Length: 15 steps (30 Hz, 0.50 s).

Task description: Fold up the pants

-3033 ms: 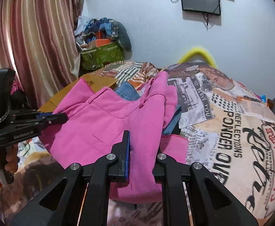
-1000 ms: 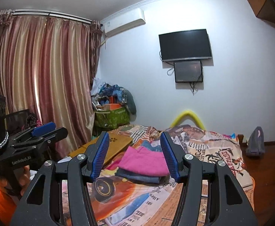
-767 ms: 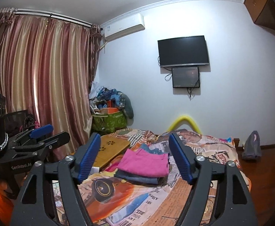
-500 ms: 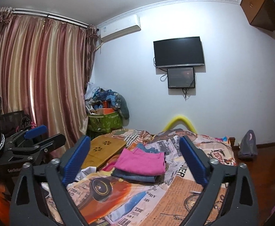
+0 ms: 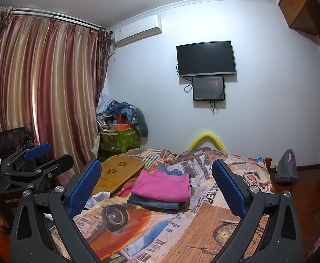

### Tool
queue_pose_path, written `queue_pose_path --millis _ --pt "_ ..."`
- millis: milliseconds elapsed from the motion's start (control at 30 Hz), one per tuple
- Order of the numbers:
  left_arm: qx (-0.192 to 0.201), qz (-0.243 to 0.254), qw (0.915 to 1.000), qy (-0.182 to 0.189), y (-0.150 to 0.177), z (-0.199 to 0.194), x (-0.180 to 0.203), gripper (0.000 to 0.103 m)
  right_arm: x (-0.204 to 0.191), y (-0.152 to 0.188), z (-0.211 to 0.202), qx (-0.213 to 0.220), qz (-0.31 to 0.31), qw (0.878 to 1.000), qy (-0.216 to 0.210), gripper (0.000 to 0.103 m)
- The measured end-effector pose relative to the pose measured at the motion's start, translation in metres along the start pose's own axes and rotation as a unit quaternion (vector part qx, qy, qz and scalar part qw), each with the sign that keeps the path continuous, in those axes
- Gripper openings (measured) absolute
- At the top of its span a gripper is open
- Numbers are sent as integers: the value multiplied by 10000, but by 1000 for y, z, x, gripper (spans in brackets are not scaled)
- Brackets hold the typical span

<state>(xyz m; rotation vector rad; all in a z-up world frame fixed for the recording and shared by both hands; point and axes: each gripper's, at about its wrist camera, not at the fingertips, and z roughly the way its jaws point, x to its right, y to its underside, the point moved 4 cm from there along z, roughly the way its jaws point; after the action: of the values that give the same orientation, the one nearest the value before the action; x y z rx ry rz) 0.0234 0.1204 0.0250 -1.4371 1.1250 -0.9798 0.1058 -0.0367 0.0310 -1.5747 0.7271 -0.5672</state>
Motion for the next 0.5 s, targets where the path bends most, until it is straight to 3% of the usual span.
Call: queue_pose_path --millis 500 --pt "-69 -17 9999 87 4 5 -1 103 1 0 -3 -52 3 9999 118 102"
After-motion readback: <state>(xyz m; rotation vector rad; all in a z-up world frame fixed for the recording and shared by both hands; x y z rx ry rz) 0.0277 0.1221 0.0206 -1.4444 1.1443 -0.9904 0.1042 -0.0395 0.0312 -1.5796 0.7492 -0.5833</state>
